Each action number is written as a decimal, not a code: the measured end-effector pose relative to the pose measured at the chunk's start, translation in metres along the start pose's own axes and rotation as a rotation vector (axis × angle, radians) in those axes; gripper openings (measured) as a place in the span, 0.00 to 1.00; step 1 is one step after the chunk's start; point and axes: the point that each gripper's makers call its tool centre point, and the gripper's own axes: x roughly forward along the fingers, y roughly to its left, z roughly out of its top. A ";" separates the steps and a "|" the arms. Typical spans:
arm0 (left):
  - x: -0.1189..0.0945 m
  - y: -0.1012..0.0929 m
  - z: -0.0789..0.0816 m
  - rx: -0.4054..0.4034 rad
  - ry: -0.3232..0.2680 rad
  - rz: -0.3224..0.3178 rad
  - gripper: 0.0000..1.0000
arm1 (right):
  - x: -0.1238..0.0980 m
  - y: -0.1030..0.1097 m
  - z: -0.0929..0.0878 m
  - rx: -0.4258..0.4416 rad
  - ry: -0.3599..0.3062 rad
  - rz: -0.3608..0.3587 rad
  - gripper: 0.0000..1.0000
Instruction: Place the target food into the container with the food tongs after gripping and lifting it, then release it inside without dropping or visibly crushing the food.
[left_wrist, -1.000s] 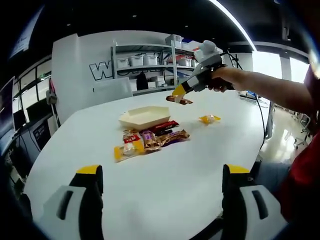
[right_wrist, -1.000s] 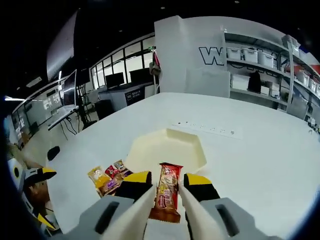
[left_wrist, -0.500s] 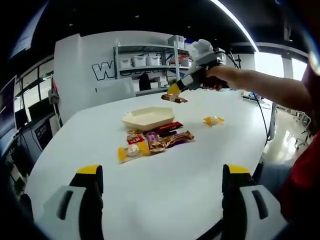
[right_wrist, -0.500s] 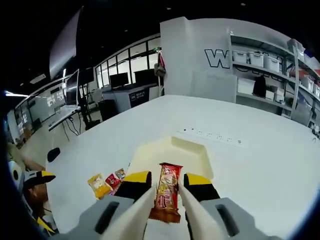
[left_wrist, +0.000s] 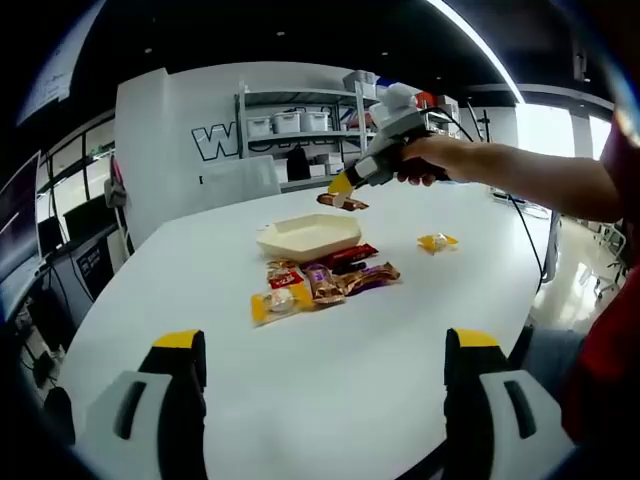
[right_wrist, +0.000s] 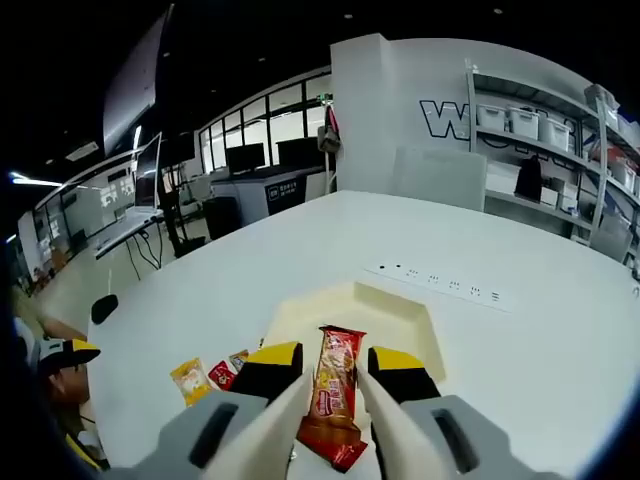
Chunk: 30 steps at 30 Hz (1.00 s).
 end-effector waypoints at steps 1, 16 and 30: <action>0.000 0.000 0.000 0.001 0.001 0.000 0.97 | 0.000 0.000 0.000 0.001 0.000 0.000 0.20; -0.002 0.001 0.002 0.005 0.001 0.009 0.97 | -0.004 0.000 0.005 -0.001 -0.021 0.005 0.22; -0.002 -0.008 0.007 -0.027 -0.026 -0.006 0.99 | -0.033 -0.009 0.006 0.002 -0.043 -0.010 0.22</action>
